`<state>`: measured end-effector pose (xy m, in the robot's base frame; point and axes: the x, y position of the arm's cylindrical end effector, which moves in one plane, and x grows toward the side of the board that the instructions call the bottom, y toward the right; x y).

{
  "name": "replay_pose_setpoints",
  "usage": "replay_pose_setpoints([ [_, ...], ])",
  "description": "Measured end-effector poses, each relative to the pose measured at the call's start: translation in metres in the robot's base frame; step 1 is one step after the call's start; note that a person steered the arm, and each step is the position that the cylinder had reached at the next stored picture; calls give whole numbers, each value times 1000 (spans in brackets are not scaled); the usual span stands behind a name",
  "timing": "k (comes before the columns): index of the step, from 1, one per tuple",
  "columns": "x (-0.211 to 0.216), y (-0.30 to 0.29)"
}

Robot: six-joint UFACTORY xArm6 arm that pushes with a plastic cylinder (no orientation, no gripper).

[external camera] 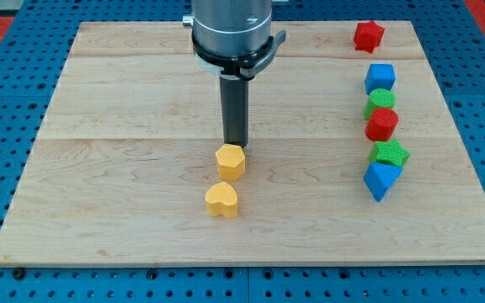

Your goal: Push yellow hexagon along with yellow heart towards bottom center

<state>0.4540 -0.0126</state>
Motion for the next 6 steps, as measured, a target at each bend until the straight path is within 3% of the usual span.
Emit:
replay_pose_setpoints([
  [2, -55, -32],
  [3, -18, 9],
  [5, 42, -8],
  [6, 52, -9],
])
